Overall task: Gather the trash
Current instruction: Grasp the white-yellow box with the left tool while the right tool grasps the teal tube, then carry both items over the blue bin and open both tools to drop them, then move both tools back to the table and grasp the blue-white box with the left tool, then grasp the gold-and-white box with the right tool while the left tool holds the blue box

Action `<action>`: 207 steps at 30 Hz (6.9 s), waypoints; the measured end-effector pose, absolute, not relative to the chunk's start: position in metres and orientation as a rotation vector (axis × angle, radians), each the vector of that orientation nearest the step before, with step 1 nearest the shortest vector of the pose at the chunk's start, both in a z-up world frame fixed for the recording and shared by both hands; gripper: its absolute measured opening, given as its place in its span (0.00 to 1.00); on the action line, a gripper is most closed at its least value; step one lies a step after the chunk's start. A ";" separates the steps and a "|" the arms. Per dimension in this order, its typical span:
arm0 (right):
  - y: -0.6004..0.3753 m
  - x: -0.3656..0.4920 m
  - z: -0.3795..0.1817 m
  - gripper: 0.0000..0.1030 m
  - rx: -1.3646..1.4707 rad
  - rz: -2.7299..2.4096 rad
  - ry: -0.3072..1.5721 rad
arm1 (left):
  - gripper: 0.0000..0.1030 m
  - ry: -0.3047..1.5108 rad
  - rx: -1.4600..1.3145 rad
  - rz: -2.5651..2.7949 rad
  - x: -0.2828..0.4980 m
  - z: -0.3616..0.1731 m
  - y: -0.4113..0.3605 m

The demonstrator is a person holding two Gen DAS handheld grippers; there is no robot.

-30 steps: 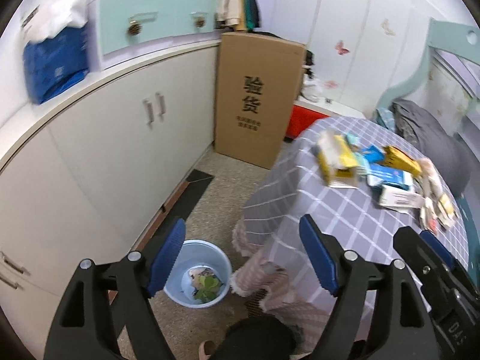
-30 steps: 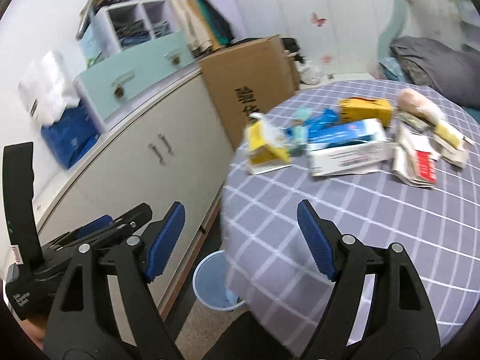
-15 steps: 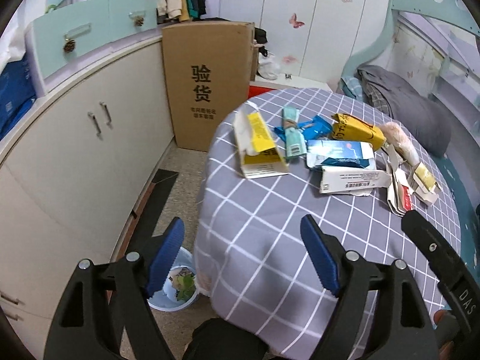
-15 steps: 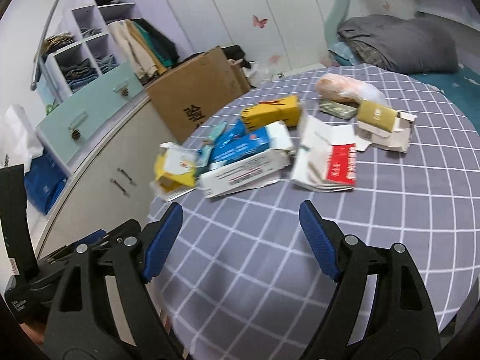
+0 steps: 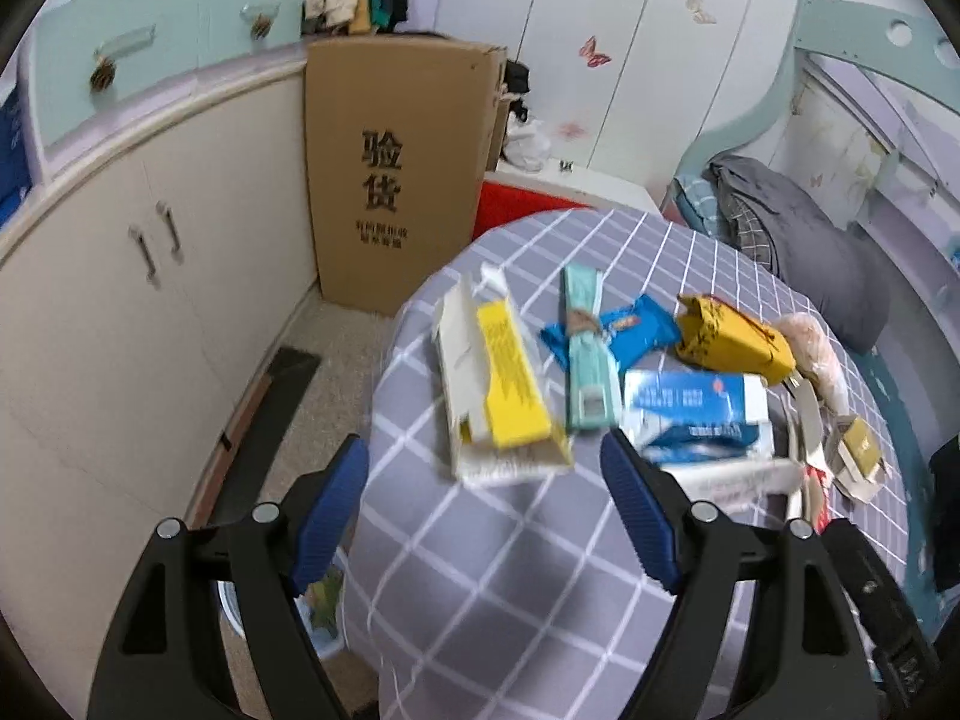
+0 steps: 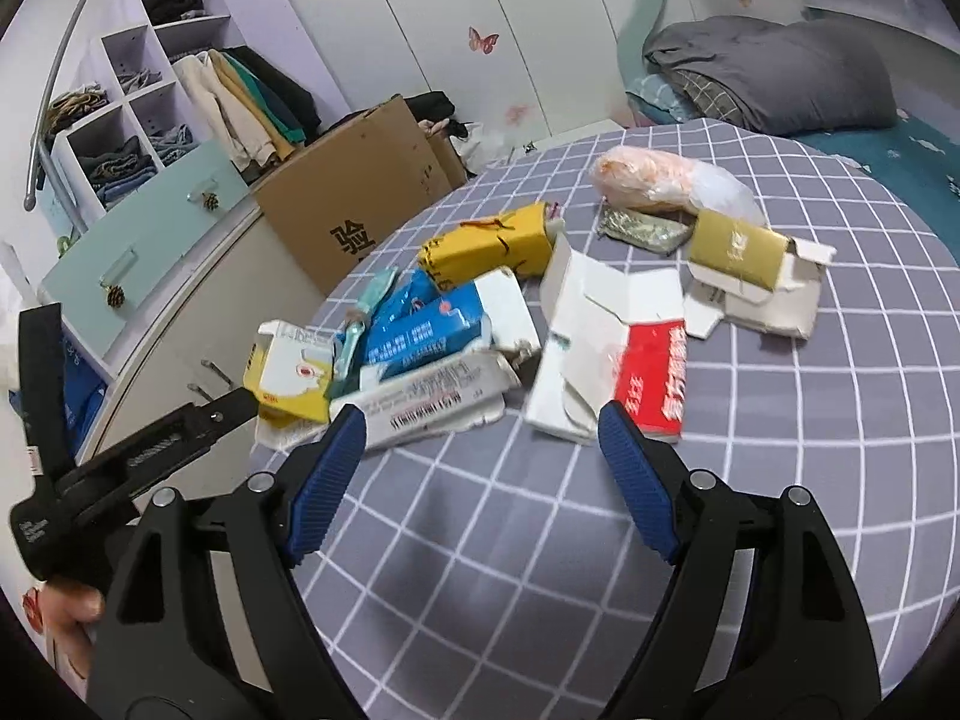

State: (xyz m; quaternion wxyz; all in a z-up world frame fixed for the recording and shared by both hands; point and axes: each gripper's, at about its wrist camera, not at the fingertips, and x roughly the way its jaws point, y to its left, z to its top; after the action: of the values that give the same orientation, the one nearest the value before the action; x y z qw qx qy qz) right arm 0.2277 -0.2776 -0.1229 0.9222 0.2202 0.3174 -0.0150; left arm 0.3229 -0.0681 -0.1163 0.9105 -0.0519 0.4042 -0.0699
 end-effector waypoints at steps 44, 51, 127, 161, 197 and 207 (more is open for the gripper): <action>-0.178 0.400 -0.126 0.21 0.246 0.133 0.882 | 0.42 0.795 -0.251 -0.095 0.367 -0.114 0.040; -0.148 0.355 -0.099 0.21 0.291 0.272 0.833 | 0.42 0.786 -0.252 -0.091 0.342 -0.111 0.056; 0.015 0.271 -0.157 0.61 0.146 0.403 0.883 | 0.70 0.951 -0.355 0.208 0.245 -0.186 0.209; -0.368 0.206 -0.104 0.64 0.466 -0.193 0.639 | 0.50 0.848 0.397 -0.539 0.352 -0.107 -0.184; -0.406 0.272 -0.145 0.59 0.251 -0.194 0.802 | 0.04 0.756 0.241 -0.413 0.346 -0.105 -0.176; -0.402 0.236 -0.121 0.35 0.234 -0.249 0.733 | 0.04 0.710 0.177 -0.344 0.318 -0.084 -0.160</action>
State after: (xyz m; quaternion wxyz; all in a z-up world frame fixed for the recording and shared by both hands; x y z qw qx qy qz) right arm 0.2356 -0.4024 -0.1212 0.9195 0.1136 0.3564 -0.1210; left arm 0.3181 -0.1604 -0.0838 0.9193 0.0863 0.3455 -0.1674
